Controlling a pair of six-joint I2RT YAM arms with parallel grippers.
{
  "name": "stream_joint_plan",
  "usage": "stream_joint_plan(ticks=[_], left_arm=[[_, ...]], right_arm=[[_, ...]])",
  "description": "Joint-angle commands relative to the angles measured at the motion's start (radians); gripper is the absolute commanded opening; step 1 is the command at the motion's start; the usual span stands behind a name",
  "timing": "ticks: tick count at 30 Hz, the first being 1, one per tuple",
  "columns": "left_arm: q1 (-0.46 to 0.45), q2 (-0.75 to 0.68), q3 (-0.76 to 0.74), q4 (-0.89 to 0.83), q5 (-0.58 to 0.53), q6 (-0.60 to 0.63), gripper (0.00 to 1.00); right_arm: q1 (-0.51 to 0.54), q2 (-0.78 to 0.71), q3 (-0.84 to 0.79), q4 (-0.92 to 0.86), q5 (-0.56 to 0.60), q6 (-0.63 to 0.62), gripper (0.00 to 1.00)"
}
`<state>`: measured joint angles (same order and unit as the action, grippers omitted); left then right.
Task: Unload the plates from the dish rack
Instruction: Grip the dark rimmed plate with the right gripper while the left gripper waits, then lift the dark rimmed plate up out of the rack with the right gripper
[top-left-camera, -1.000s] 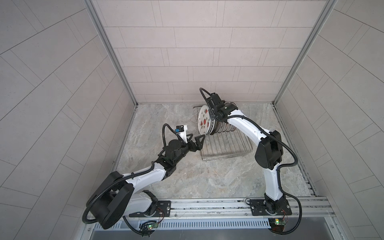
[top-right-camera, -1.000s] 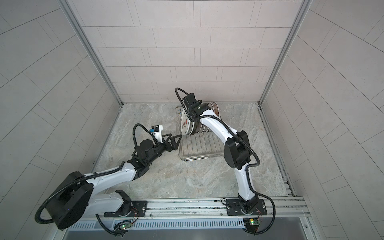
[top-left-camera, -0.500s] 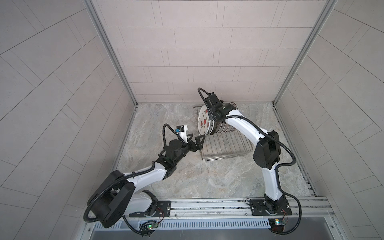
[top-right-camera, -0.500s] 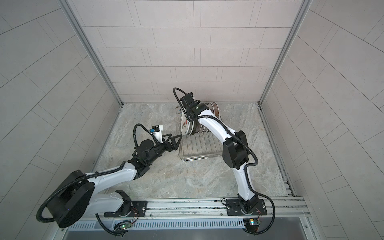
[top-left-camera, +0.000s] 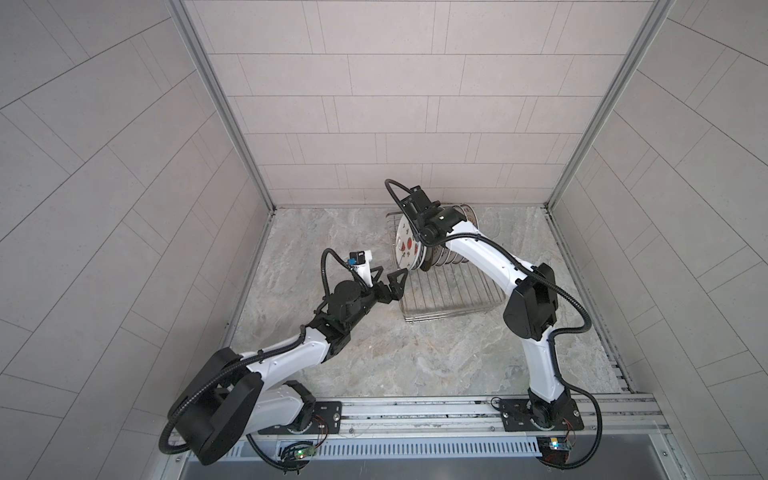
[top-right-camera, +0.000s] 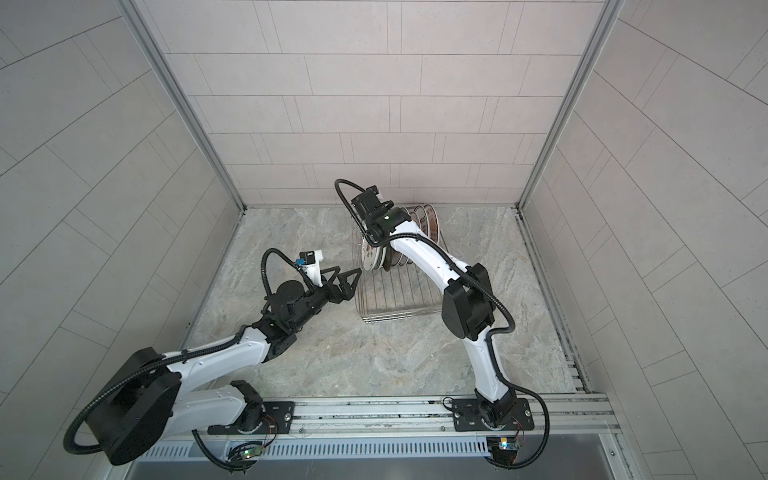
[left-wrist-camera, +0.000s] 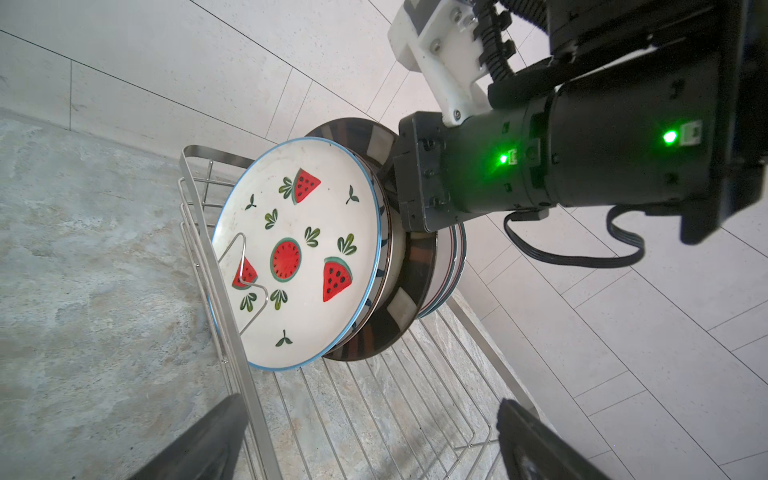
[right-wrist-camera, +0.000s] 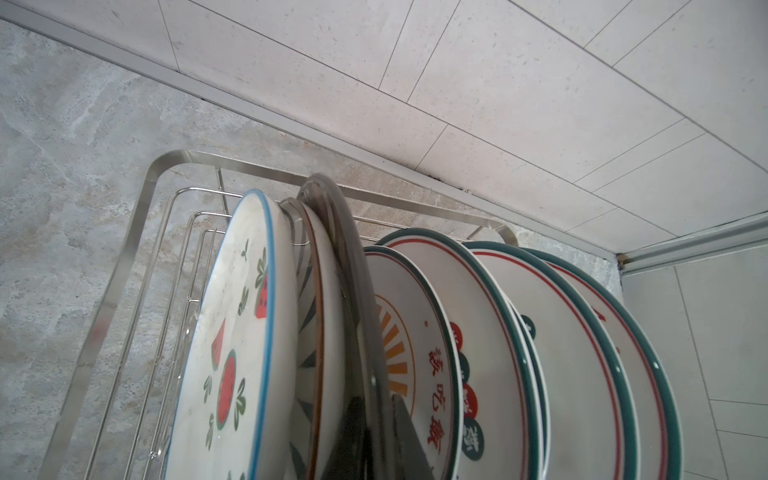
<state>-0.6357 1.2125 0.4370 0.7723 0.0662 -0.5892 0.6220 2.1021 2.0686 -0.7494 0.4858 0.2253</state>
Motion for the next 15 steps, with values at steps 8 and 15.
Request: stream_joint_plan(ticks=[8, 15], left_arm=[[-0.004, -0.019, -0.014, 0.001, -0.011, 0.014, 1.0], [-0.004, -0.054, -0.024, -0.009, -0.007, 0.026, 1.0]], right_arm=[[0.028, -0.176, 0.006, -0.003, 0.141, -0.052, 0.0], [0.042, -0.262, -0.046, 0.013, 0.19, -0.048, 0.0]])
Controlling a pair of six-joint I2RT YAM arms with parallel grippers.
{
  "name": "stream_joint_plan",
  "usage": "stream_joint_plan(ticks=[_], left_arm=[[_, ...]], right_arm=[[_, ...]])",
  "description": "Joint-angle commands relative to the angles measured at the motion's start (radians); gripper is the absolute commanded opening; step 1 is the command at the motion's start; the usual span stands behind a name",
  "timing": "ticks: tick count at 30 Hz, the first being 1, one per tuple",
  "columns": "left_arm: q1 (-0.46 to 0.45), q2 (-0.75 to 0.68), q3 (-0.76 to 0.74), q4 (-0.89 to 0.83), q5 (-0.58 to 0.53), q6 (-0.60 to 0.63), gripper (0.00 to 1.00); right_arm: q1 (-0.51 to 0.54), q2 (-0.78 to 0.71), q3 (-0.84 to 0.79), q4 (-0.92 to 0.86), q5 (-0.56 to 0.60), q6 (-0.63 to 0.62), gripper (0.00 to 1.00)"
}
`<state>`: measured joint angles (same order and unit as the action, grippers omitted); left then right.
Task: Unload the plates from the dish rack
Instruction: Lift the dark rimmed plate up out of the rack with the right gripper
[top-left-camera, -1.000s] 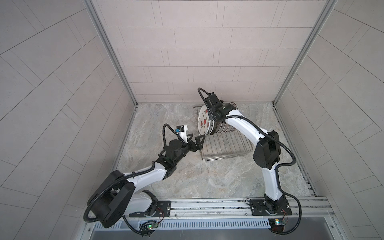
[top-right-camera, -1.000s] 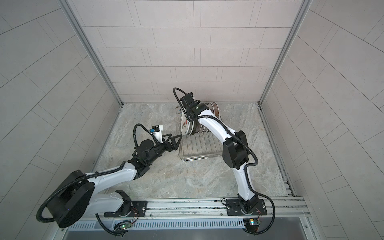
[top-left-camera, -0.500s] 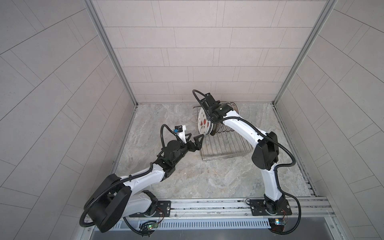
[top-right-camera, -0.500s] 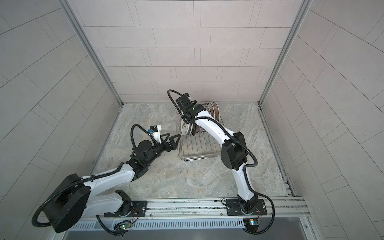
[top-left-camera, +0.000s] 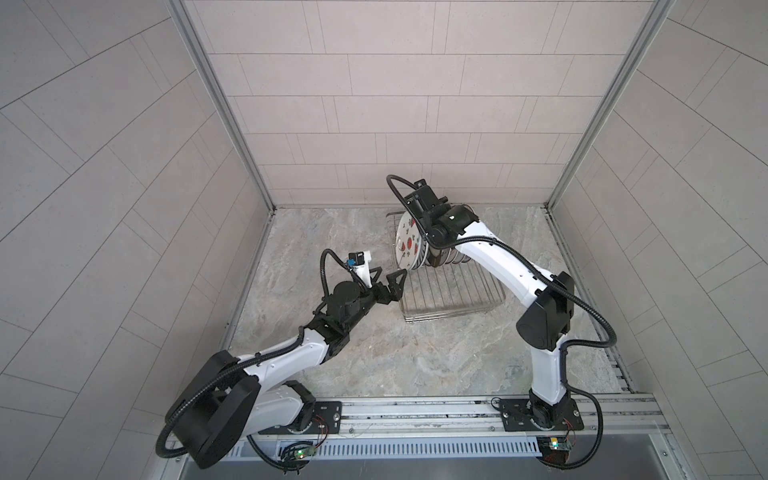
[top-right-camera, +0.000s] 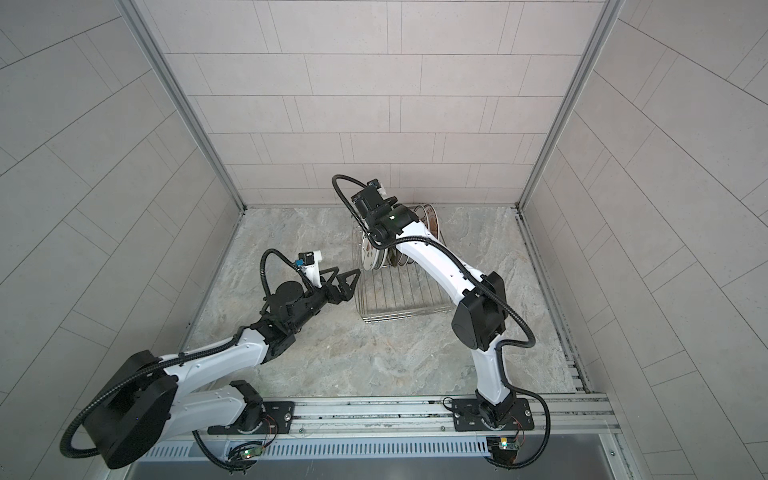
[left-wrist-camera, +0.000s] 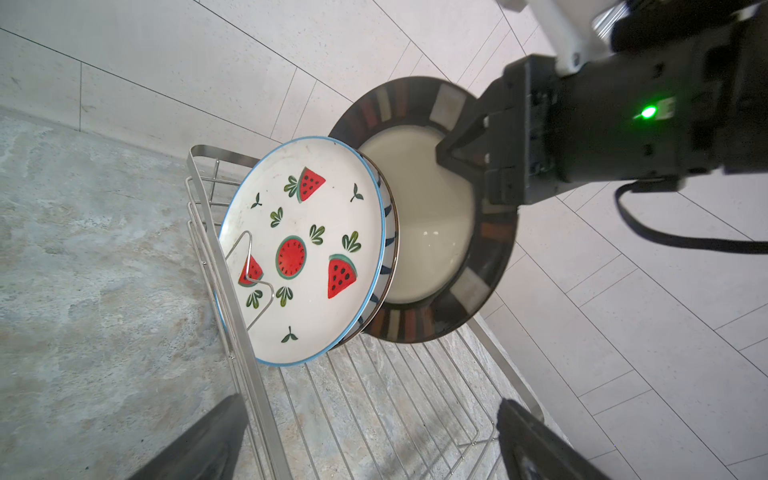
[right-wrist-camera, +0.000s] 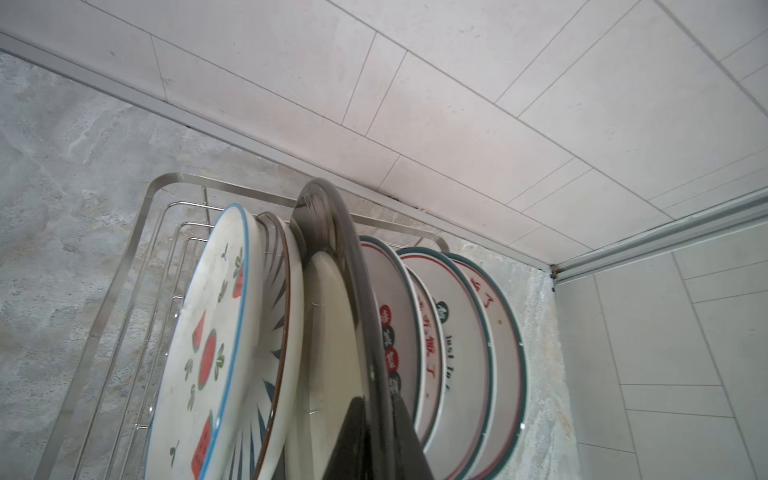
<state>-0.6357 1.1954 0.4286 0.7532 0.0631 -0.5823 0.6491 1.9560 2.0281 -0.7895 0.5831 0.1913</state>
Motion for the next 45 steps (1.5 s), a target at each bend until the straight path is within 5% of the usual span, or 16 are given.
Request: stream_joint_plan(ticks=[1, 18, 33, 41, 45], left_arm=[[-0.004, -0.044, -0.017, 0.006, -0.007, 0.023, 1.0], [-0.005, -0.131, 0.011, -0.101, 0.034, 0.016, 1.0], [-0.076, -0.105, 0.042, -0.052, 0.047, -0.032, 1.0], [-0.094, -0.121, 0.0, 0.06, 0.076, -0.151, 1.0], [-0.108, -0.168, -0.036, 0.058, 0.005, -0.265, 1.0]], right_arm=[[0.015, -0.131, -0.019, 0.061, 0.097, -0.013, 0.0], [-0.018, -0.556, -0.409, 0.271, -0.022, 0.024, 0.0], [-0.403, -0.942, -0.822, 0.518, -0.786, 0.365, 0.0], [-0.417, -0.962, -0.977, 0.754, -1.026, 0.581, 0.0], [-0.415, -0.95, -1.037, 0.877, -1.095, 0.673, 0.0]])
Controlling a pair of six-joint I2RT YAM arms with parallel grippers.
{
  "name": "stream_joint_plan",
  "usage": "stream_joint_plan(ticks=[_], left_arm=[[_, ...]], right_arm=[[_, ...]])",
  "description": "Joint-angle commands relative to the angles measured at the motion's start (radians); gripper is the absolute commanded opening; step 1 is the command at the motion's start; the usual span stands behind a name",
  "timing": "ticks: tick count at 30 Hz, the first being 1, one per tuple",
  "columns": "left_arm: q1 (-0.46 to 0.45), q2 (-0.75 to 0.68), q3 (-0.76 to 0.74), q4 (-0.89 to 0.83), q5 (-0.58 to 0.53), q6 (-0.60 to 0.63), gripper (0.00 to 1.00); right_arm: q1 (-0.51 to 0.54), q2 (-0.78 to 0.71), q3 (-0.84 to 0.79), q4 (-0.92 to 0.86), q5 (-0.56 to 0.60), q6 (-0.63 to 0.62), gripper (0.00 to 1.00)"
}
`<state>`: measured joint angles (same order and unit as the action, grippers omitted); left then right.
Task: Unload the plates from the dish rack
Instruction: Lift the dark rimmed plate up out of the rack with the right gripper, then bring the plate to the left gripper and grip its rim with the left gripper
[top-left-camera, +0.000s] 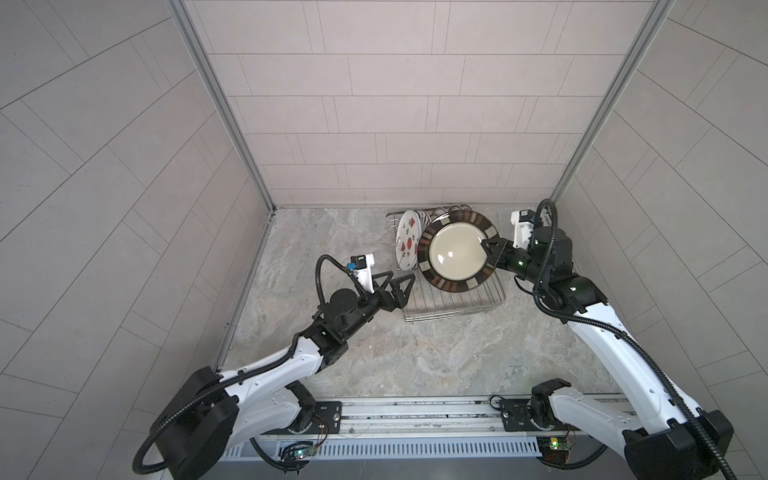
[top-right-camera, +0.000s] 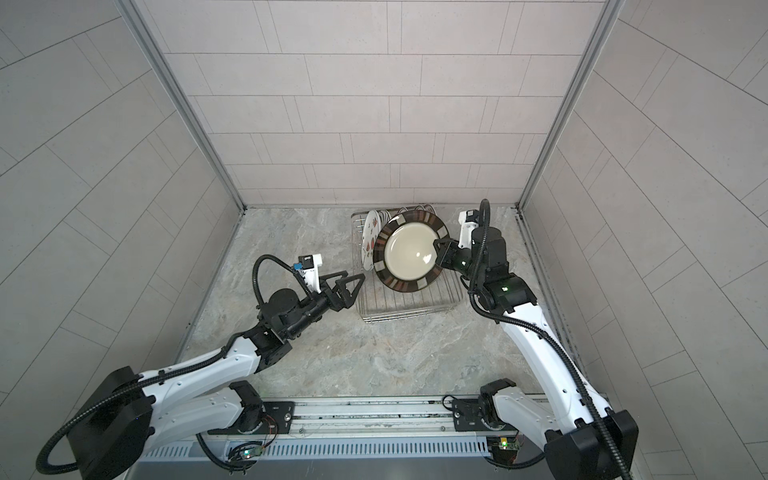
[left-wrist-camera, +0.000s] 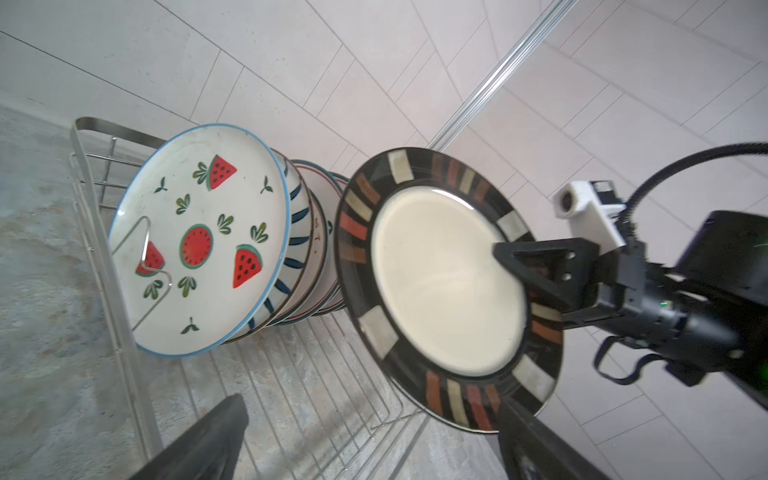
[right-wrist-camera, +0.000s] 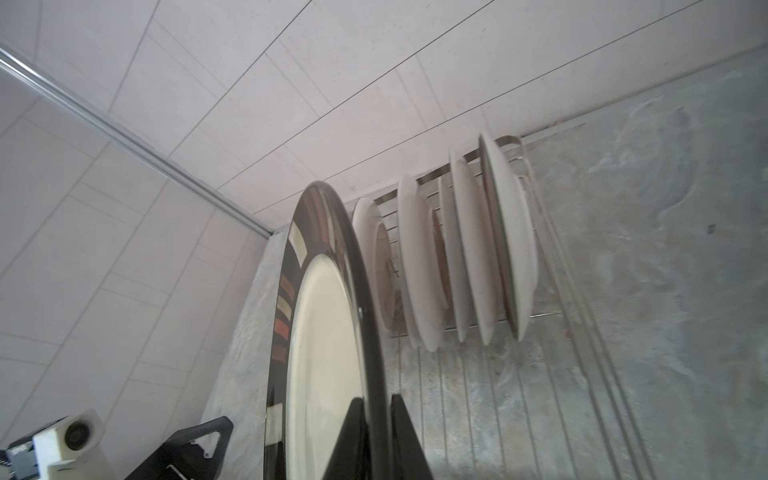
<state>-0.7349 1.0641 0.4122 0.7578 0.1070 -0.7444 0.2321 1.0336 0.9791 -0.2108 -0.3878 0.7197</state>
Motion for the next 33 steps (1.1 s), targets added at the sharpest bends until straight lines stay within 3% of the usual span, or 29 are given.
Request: stream_joint_plan(ticks=[1, 6, 11, 15, 22, 25, 29, 31, 33], left_arm=[[-0.009, -0.045, -0.018, 0.036, -0.048, -0.12, 1.0], [-0.009, -0.032, -0.002, 0.017, -0.018, -0.228, 1.0], [-0.009, 0.01, 0.038, -0.009, -0.004, -0.337, 0.9], [-0.009, 0.028, 0.04, 0.002, -0.037, -0.357, 0.88], [-0.009, 0.019, 0.041, -0.055, -0.092, -0.39, 0.69], [-0.009, 0.003, 0.018, -0.061, -0.145, -0.423, 0.55], [-0.009, -0.005, 0.035, -0.129, -0.171, -0.44, 0.49], [-0.009, 0.004, 0.052, -0.165, -0.169, -0.441, 0.38], [-0.009, 0.013, 0.057, -0.168, -0.168, -0.446, 0.33]], right_arm=[[0.003, -0.022, 0.004, 0.317, -0.14, 0.162, 0.0], [0.027, 0.003, -0.026, 0.381, -0.186, 0.2, 0.0], [0.055, 0.021, -0.038, 0.394, -0.191, 0.198, 0.0], [0.087, 0.04, -0.038, 0.387, -0.18, 0.175, 0.0], [0.136, 0.113, -0.025, 0.396, -0.177, 0.143, 0.0], [0.146, 0.138, -0.016, 0.405, -0.199, 0.133, 0.0], [0.163, 0.156, -0.001, 0.386, -0.201, 0.104, 0.0], [0.17, 0.162, 0.005, 0.374, -0.203, 0.095, 0.0], [0.177, 0.169, 0.007, 0.379, -0.207, 0.089, 0.0]])
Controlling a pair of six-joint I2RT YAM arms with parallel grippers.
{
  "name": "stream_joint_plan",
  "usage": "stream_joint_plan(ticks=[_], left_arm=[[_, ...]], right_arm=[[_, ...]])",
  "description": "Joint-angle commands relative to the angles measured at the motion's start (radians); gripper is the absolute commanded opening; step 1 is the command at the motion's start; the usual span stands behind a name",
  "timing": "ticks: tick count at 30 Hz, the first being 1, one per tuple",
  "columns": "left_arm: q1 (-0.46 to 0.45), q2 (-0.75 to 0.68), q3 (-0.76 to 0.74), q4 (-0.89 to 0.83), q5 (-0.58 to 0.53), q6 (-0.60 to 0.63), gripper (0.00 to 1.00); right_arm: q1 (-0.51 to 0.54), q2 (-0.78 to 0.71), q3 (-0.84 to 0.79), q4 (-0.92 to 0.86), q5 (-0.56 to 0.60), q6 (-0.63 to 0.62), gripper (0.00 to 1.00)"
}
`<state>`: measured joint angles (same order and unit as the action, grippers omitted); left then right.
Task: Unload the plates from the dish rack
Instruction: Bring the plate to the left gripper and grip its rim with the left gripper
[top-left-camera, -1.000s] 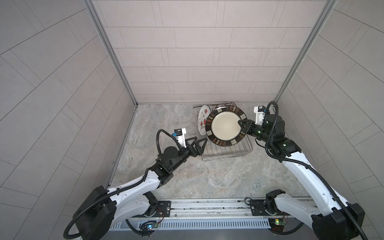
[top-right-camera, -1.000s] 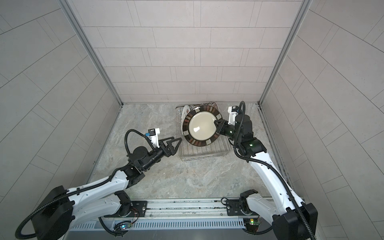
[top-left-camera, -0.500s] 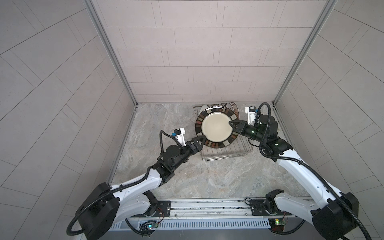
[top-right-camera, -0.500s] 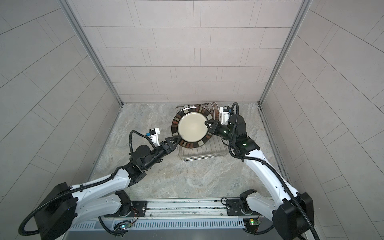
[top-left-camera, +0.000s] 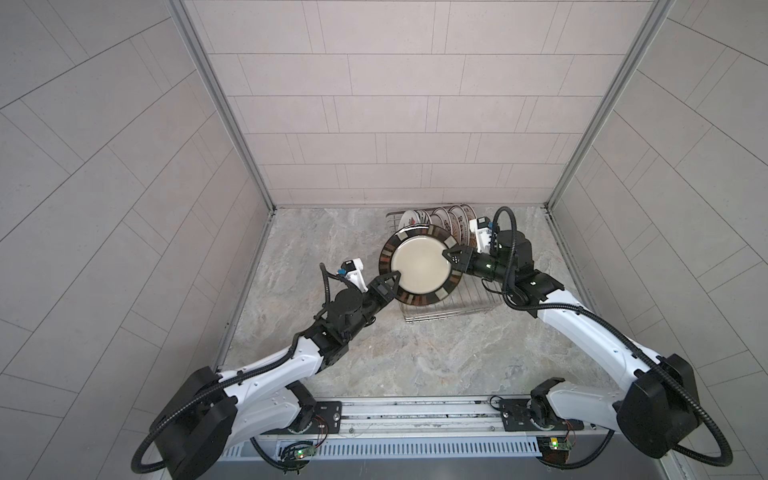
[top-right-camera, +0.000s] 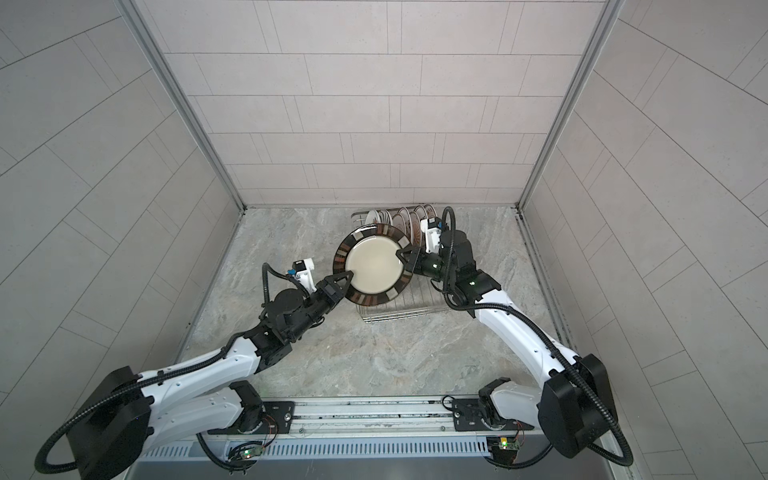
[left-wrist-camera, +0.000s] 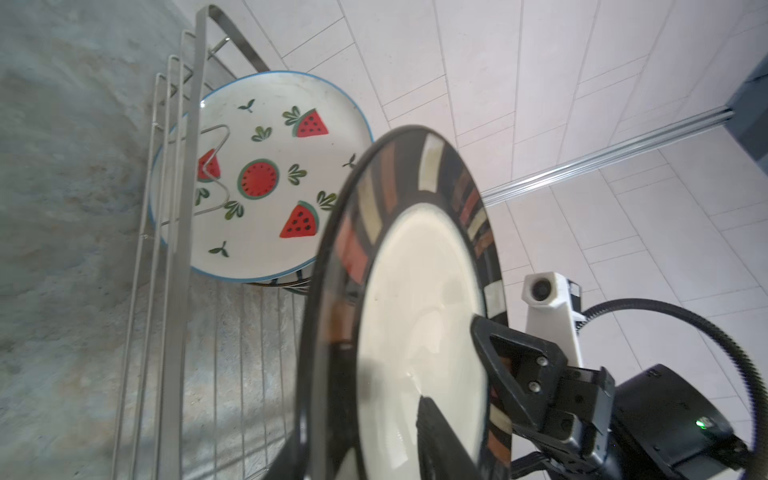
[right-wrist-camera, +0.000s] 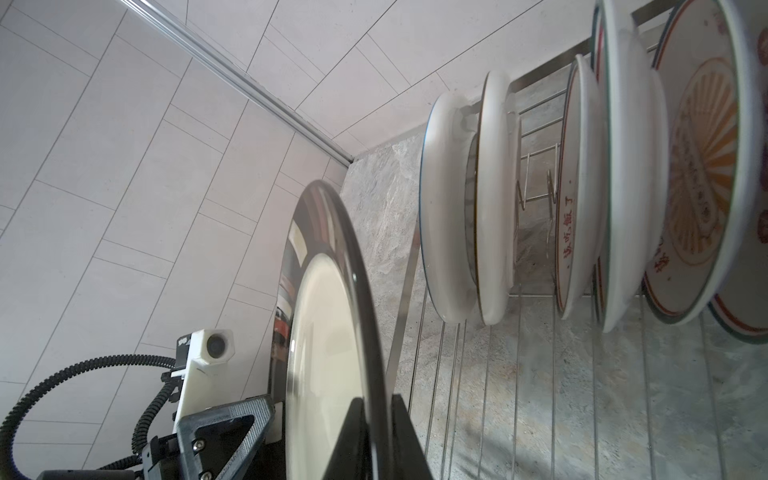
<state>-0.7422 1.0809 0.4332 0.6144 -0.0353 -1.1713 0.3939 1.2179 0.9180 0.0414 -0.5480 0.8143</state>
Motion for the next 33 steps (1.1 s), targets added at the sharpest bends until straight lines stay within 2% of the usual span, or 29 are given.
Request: stream_joint_plan(ticks=[1, 4, 7, 9, 11, 13, 17, 22, 28, 31, 33], left_arm=[[-0.002, 0.0, 0.035, -0.023, -0.028, -0.023, 0.32], [-0.002, -0.003, 0.025, -0.014, -0.045, -0.035, 0.27], [-0.002, -0.006, 0.013, -0.005, -0.068, -0.046, 0.14], [0.0, -0.006, 0.015, -0.007, -0.067, -0.053, 0.12], [0.0, -0.001, 0.015, -0.004, -0.059, -0.058, 0.04], [0.0, -0.006, 0.011, -0.005, -0.073, -0.065, 0.01], [0.006, -0.024, -0.006, -0.005, -0.105, -0.084, 0.0], [0.015, -0.04, -0.016, -0.004, -0.108, -0.096, 0.0], [0.041, -0.064, -0.038, 0.014, -0.113, -0.109, 0.0], [0.052, -0.093, -0.047, -0.008, -0.14, -0.102, 0.0], [0.07, -0.111, -0.049, -0.025, -0.133, -0.103, 0.0]], right_arm=[[0.018, -0.013, 0.068, 0.127, -0.05, -0.009, 0.0], [0.023, 0.001, 0.075, 0.127, -0.065, -0.016, 0.0], [0.031, 0.012, 0.077, 0.135, -0.069, -0.012, 0.0], [0.038, 0.02, 0.082, 0.129, -0.07, -0.018, 0.0], [0.046, 0.031, 0.096, 0.105, -0.077, -0.033, 0.0], [0.054, 0.04, 0.104, 0.092, -0.079, -0.045, 0.0], [0.058, 0.06, 0.11, 0.082, -0.078, -0.055, 0.21], [0.058, 0.08, 0.125, 0.068, -0.082, -0.061, 0.51], [0.061, 0.076, 0.133, 0.044, -0.075, -0.104, 0.74], [0.061, 0.064, 0.134, 0.014, -0.027, -0.129, 0.84], [0.061, 0.056, 0.138, -0.016, 0.008, -0.145, 0.99]])
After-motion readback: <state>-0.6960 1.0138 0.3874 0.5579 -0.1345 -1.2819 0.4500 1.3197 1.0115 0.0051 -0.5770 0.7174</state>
